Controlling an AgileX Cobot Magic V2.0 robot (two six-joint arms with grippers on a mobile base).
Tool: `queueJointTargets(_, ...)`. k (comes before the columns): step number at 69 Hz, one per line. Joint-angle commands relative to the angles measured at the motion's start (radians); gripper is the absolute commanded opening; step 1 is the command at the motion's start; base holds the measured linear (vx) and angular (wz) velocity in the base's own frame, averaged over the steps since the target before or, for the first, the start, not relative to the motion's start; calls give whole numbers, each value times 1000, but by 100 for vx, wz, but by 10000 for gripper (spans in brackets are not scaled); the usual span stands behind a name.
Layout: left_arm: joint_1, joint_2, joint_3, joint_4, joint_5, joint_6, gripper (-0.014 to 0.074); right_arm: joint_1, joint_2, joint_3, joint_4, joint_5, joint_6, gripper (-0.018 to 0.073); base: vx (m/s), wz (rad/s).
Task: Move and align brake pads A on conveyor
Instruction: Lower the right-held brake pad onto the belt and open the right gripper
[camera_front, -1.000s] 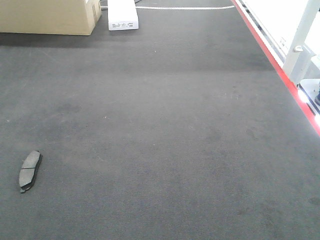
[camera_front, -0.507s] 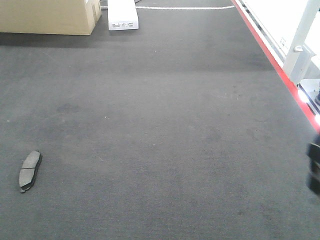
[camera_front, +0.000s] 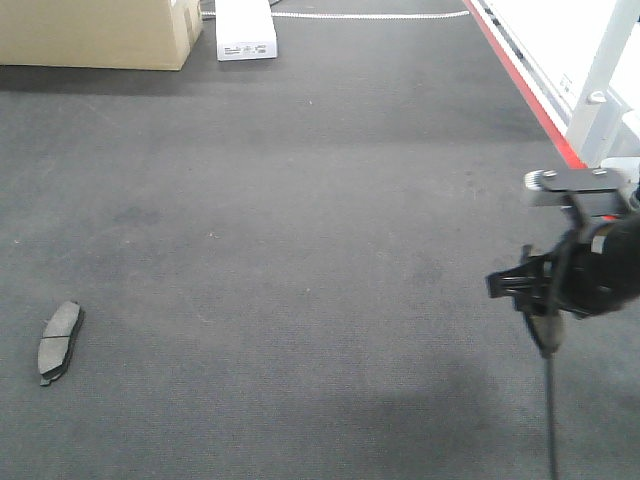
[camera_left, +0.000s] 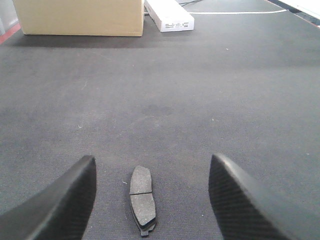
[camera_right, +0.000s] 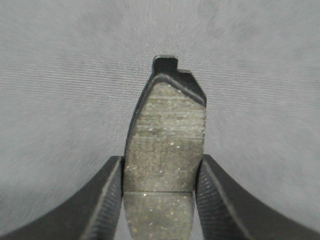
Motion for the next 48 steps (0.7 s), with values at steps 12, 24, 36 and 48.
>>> queueJointTargets(12,-3,9,-26,-8,-72,1,471,-4,174,-150,5,-26,-26,31,0,0)
queueJointTargets(24,-3,9,-26,-8,-72,1,471,-4,293,-226,36,6,-50,43,0,0)
queueJointTargets(36,-3,9,-26,-8,-72,1,471,-4,373,-270,50,16,-47,113,0,0)
queueJointTargets(48,-3,9,-26,-8,-72,1,471,-4,420,-273,50,19,-47,317,0,0)
